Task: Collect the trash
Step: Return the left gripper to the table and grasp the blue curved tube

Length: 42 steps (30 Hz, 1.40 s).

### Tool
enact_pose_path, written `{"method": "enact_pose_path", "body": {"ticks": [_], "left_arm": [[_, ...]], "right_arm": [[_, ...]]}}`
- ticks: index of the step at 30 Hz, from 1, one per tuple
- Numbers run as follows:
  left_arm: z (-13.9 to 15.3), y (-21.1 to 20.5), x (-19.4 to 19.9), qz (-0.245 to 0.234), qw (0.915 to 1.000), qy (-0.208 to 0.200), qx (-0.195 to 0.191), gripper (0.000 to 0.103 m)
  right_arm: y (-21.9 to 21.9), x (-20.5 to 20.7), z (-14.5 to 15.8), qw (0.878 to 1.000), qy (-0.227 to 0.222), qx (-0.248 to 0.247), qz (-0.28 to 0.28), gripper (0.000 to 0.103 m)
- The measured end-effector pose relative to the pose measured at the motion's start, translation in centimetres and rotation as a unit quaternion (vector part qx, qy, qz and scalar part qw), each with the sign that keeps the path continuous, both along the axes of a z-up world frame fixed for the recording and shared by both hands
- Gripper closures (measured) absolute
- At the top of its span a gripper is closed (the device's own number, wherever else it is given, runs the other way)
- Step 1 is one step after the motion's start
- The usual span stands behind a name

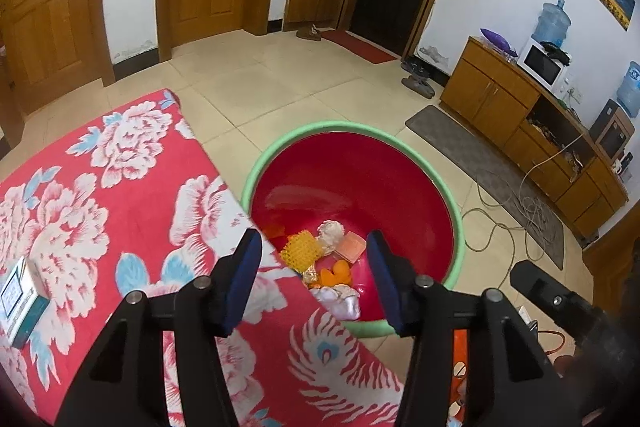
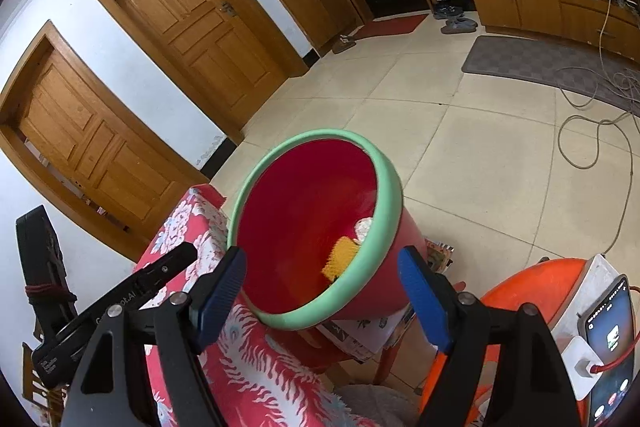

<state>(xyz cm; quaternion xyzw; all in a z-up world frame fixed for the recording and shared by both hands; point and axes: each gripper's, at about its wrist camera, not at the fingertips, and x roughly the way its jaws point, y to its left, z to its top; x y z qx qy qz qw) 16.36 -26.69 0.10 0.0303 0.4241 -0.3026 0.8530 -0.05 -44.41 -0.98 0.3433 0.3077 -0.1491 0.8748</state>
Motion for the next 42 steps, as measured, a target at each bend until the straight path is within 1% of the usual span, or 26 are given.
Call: {"method": "enact_pose_path", "body": {"ticks": [5,10,16,20,26,29,34,39,42], "left_arm": [[0.4,2.2,-0.3,0.015,0.9999,0.0,-0.006,0.048],[1.2,4.9,-0.8,0.039,0.9992,-0.009,-0.008,0.048],[2.4,9.0,-1.5,0.075,0.9967,-0.032,-0.001,0.048],[3.1,12.2,-1.3,0.102,0.9938,-0.043,0.005,0.048],[3.3,17.4,-0.4,0.152,0.9865,-0.057,0.019,0.048],[3.1,19.8,0.3,0.177,0.9821,-0.059,0.023,0.048],[2.2,23.7,1.4,0.211,0.9752,-0.056,0.038,0.048],[1.1,27.4,2.6,0.241,0.9674,-0.051,0.057,0.049],[0.1,29.3,3.7,0.264,0.9599,-0.049,0.08,0.049]], "right_arm": [[1.3,-0.1,0.8,1.0,-0.004,-0.009,0.012,0.023],[2.7,-0.5,1.6,1.0,-0.008,-0.017,0.024,0.023],[5.2,-0.3,2.1,0.998,-0.005,-0.021,0.06,0.022],[6.4,-0.4,2.9,0.997,-0.013,-0.021,0.069,0.022],[8.2,-0.2,3.9,0.995,-0.017,-0.025,0.092,0.022],[8.9,0.1,3.8,0.995,-0.012,-0.023,0.099,0.022],[10.7,0.7,3.4,0.993,-0.001,-0.027,0.117,0.022],[11.7,1.1,3.8,0.992,0.001,-0.039,0.124,0.022],[11.8,1.1,3.9,0.992,0.003,-0.044,0.121,0.022]]}}
